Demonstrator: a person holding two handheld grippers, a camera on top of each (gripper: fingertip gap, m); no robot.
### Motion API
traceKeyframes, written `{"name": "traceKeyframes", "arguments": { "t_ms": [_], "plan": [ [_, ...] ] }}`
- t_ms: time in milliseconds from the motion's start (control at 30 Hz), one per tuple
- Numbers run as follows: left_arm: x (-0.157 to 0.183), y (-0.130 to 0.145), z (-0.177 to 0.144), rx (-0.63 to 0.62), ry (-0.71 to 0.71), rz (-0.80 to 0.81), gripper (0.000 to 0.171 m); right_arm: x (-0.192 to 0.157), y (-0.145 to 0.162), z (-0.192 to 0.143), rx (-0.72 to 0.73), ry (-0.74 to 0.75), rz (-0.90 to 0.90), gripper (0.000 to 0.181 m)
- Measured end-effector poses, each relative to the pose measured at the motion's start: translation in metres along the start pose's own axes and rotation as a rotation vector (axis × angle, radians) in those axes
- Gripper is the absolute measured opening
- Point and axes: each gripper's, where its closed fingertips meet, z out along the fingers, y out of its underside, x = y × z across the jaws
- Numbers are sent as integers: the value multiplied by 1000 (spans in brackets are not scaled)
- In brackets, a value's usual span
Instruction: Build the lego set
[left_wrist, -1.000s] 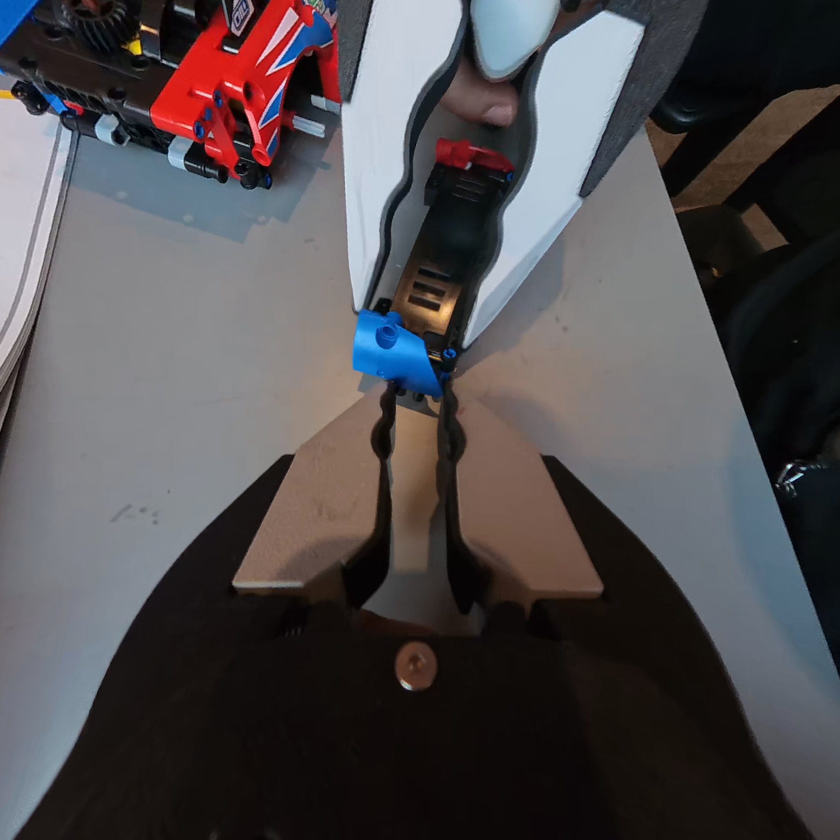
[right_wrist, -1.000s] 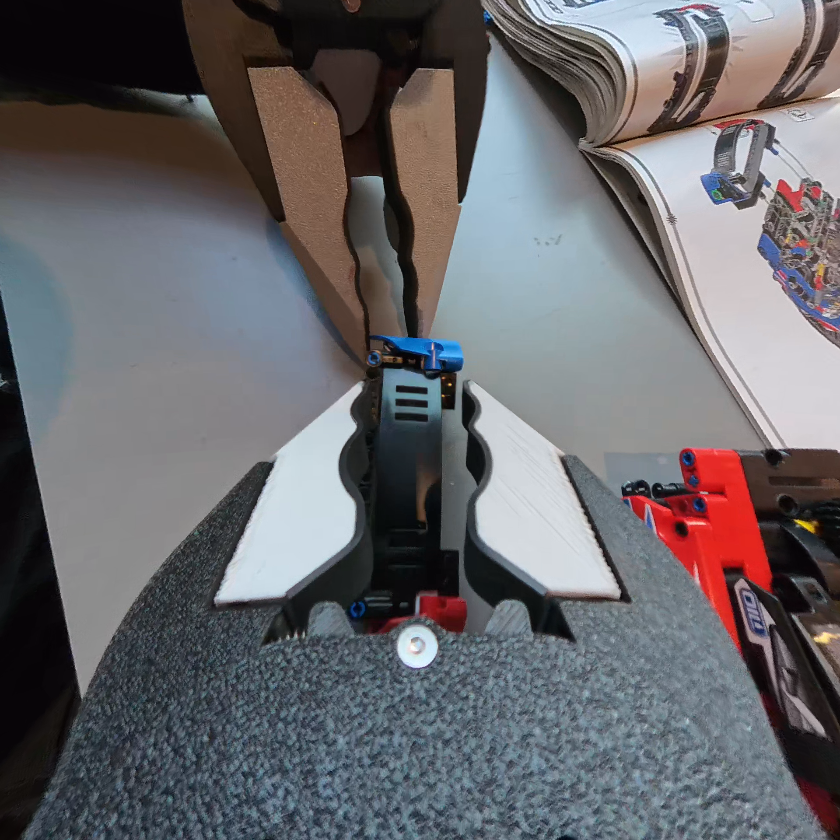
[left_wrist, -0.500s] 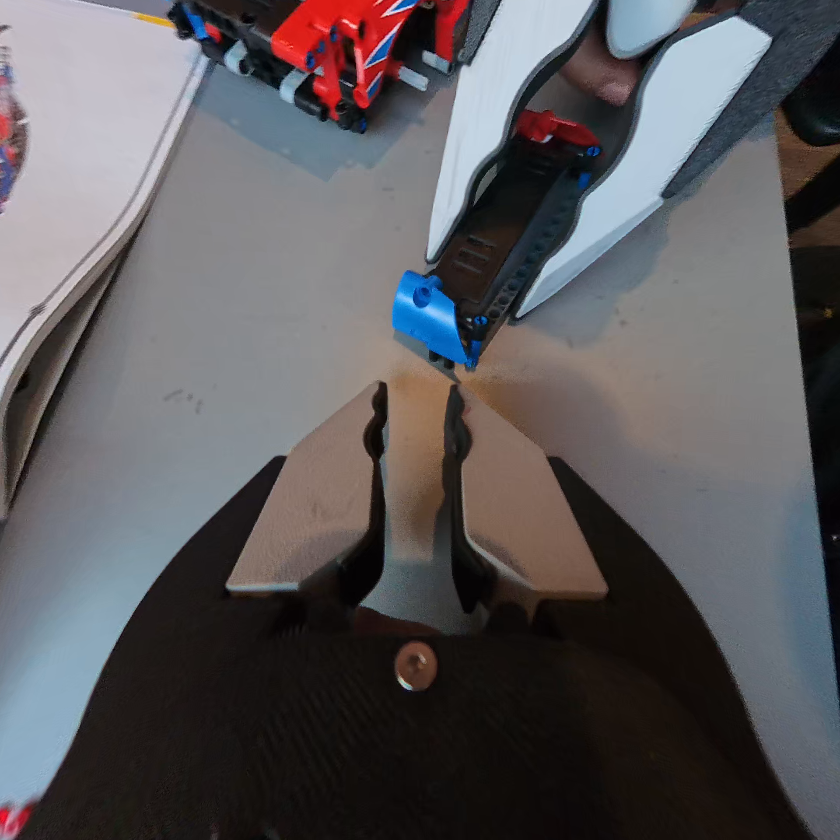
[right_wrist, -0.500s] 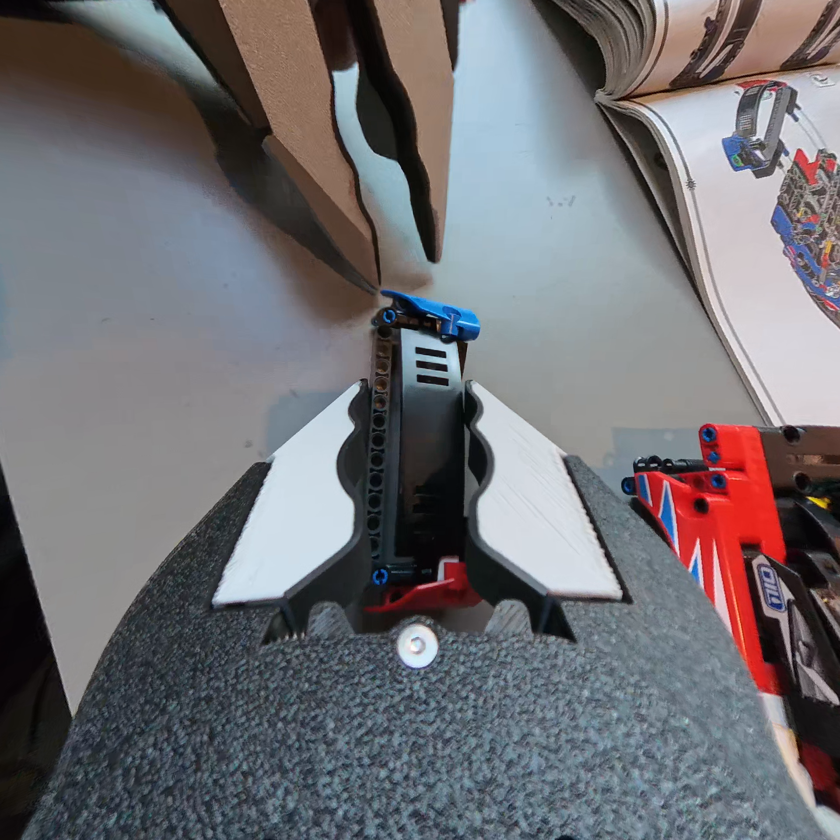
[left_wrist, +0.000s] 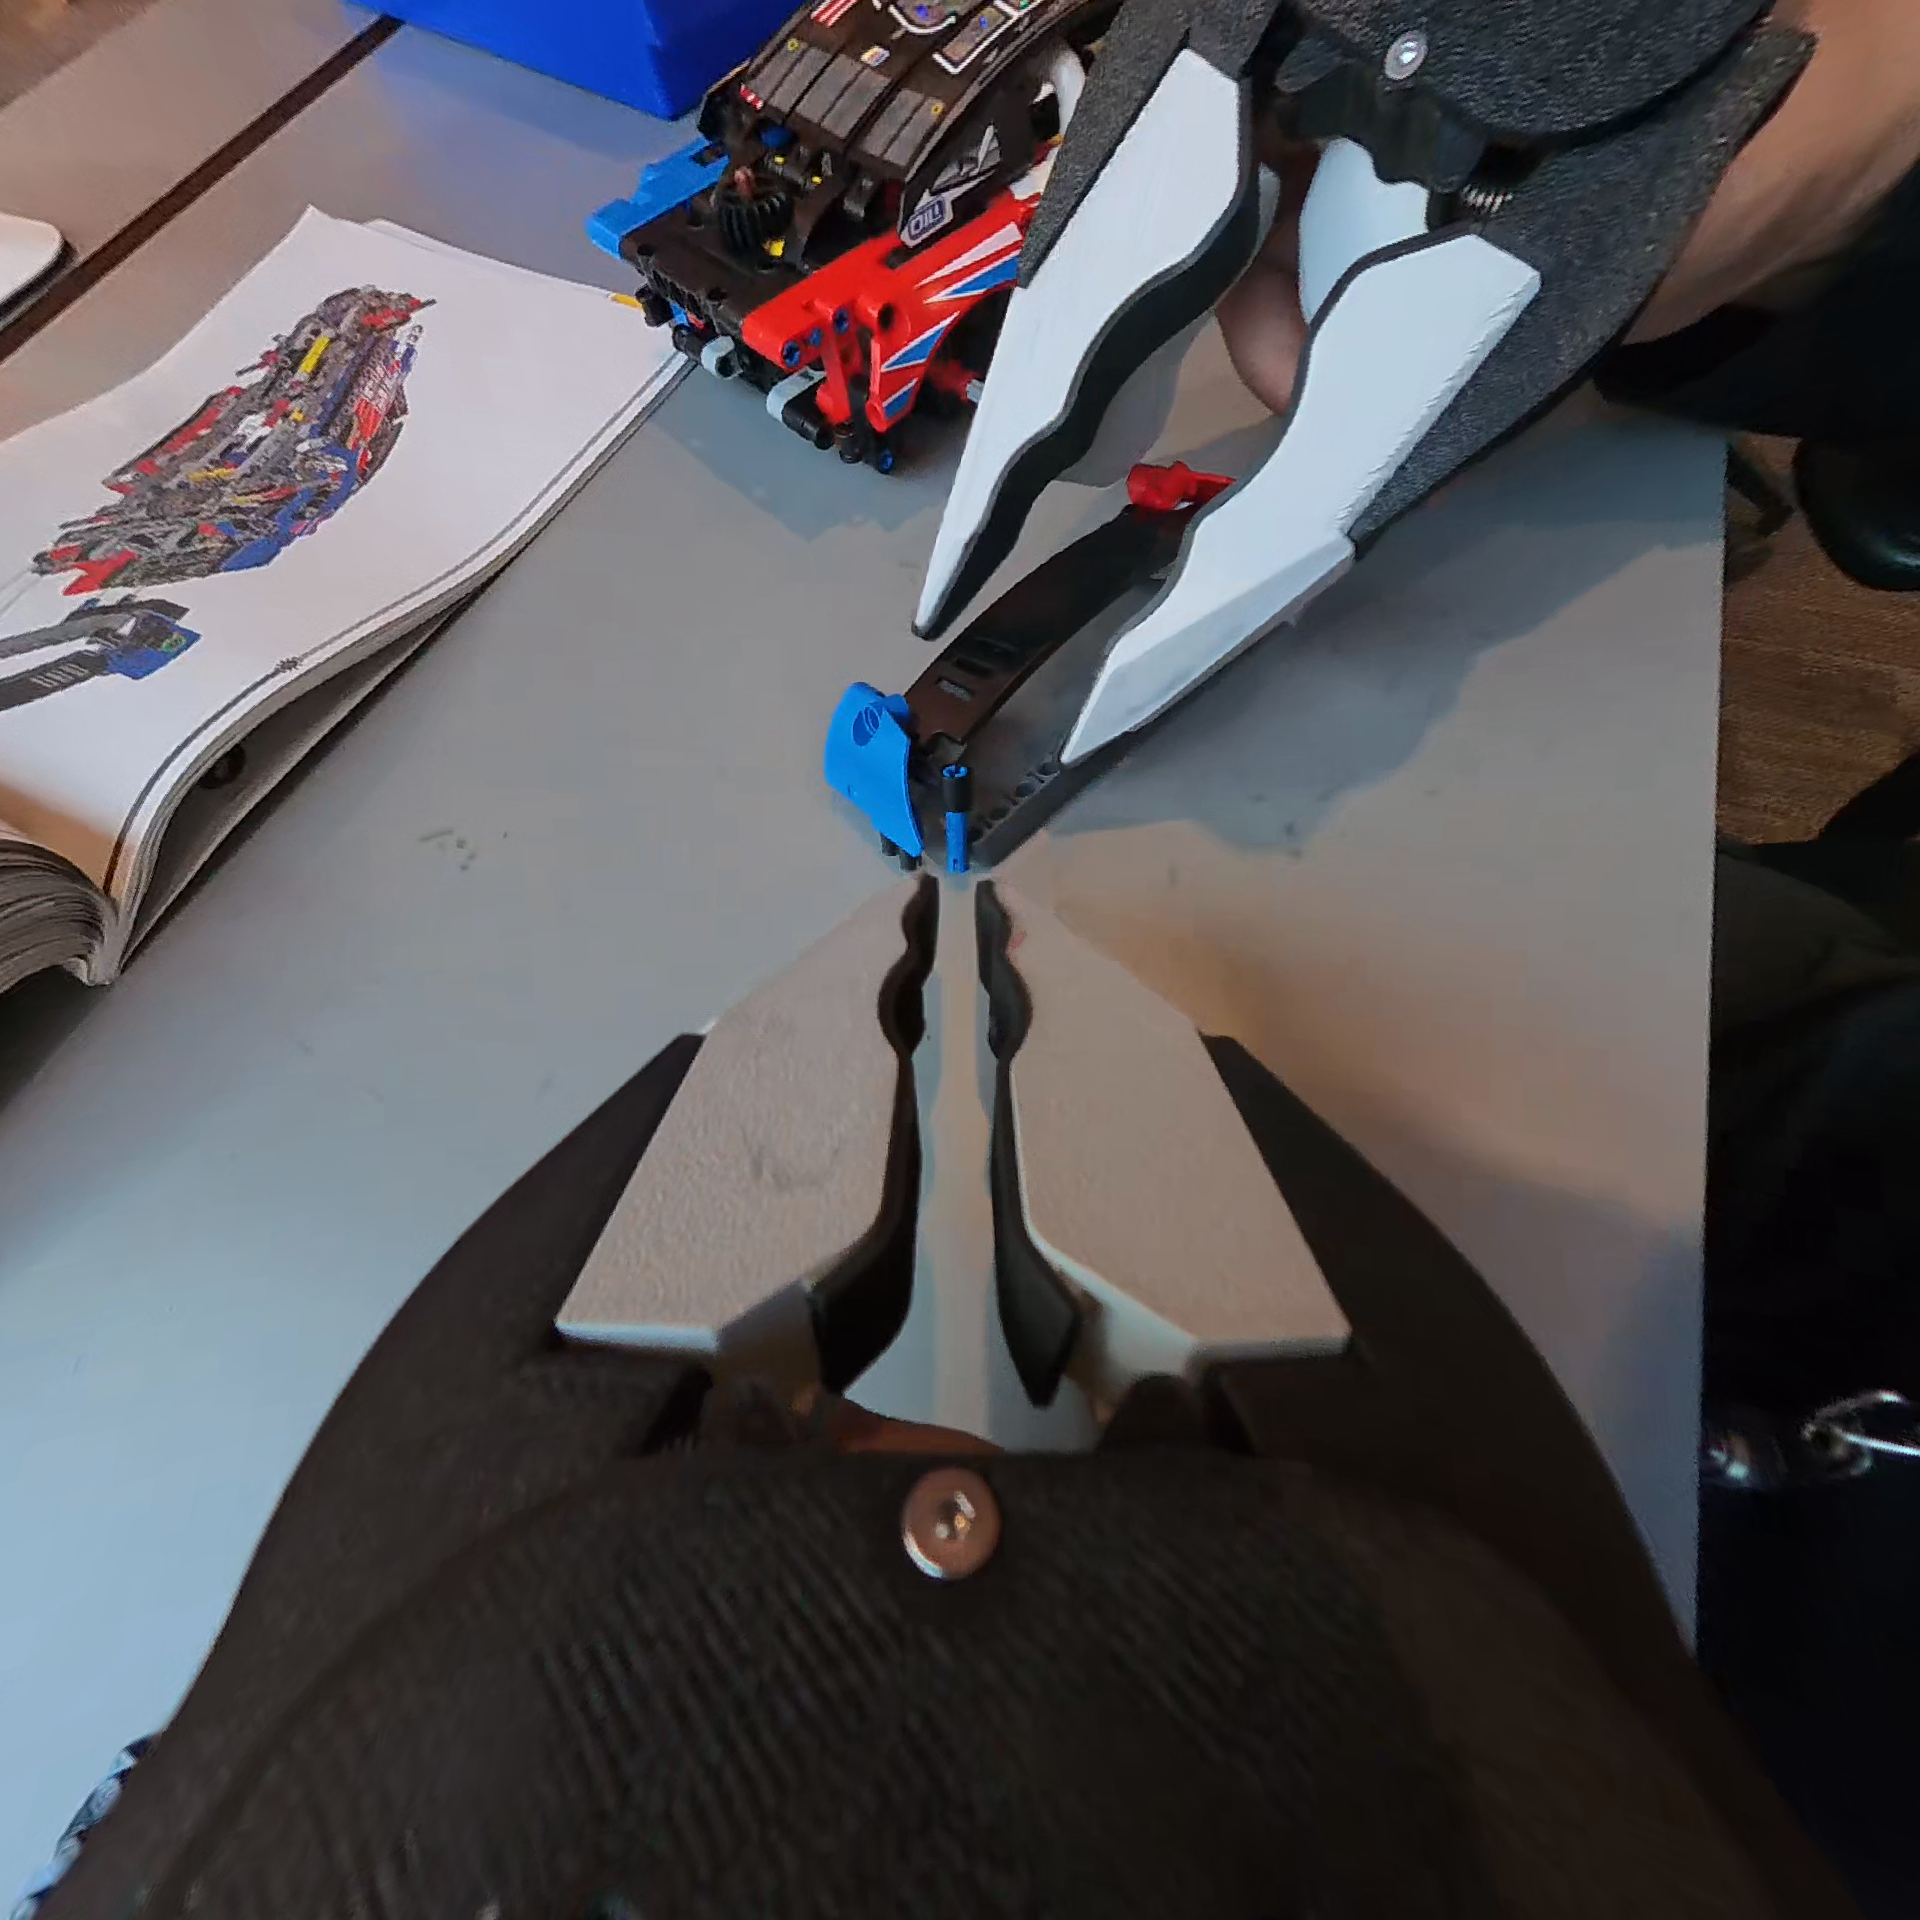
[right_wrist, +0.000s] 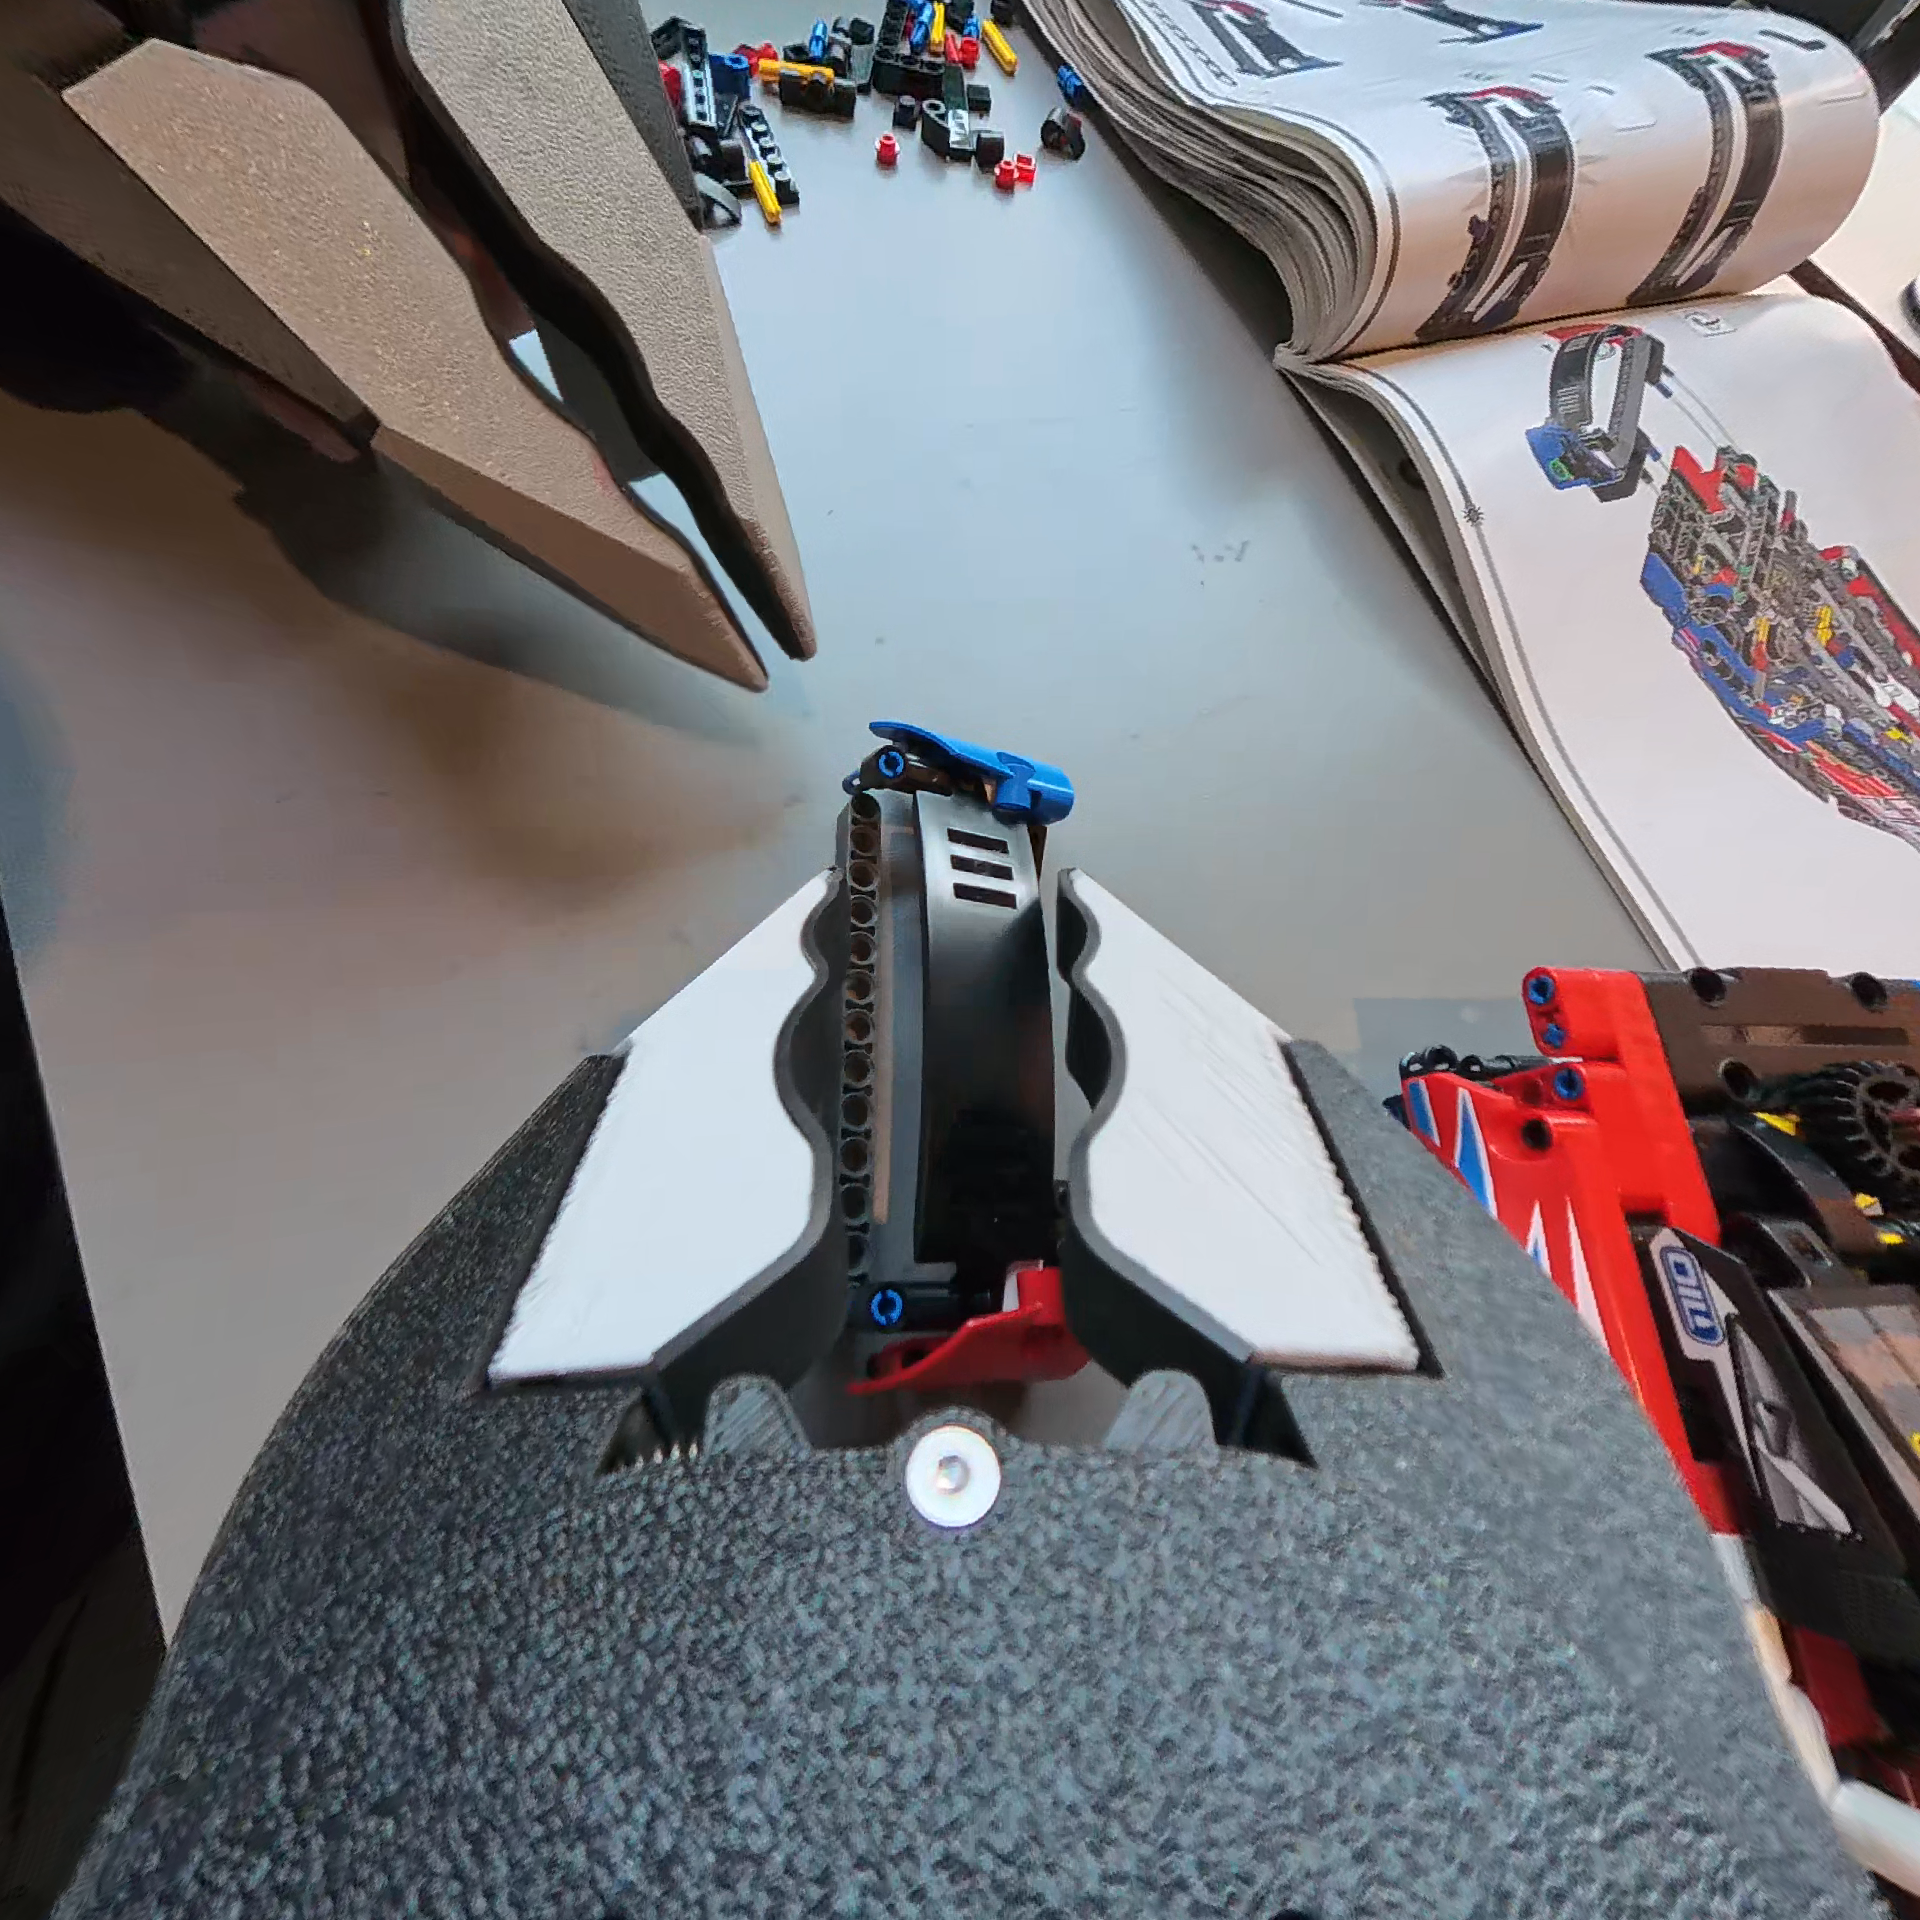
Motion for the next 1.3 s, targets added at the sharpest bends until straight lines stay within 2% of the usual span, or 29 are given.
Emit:
{"name": "traceKeyframes", "arguments": {
  "t_ms": [267, 433, 533, 633, 800, 900, 1000, 1033, 1133, 1300],
  "plan": [
    [-8, 8, 5, -58, -66, -29, 2, -2, -7, -9, 61, 8, -40, 40],
    [-9, 3, 3, -21, -80, -6, 3, -3, -11, -20, 79, 36, -74, 36],
    [-19, -11, -1, 66, -107, 63, 11, -10, -15, -25, 83, 39, -128, 35],
    [-43, -17, 0, 78, -185, 159, 22, -21, -14, -26, 63, 26, -176, 30],
    [-43, -30, 21, 91, 5, 83, 43, -30, -5, -19, 32, 62, -171, 28],
    [-36, -27, 34, 52, 77, 106, 51, -31, 0, -14, 27, 119, -179, 27],
    [-25, -19, 38, 0, 146, 127, 50, -32, -5, -17, 66, 170, -247, 22],
    [-20, -18, 36, 3, 169, 133, 44, -32, -7, -19, 90, 179, -250, 19],
    [-12, -14, 32, -6, 230, 113, 43, -32, -12, -24, 140, 155, -226, 18],
    [-12, -14, 29, -10, 291, 34, 42, -31, -7, -28, 137, 117, -224, 21]
  ]
}}
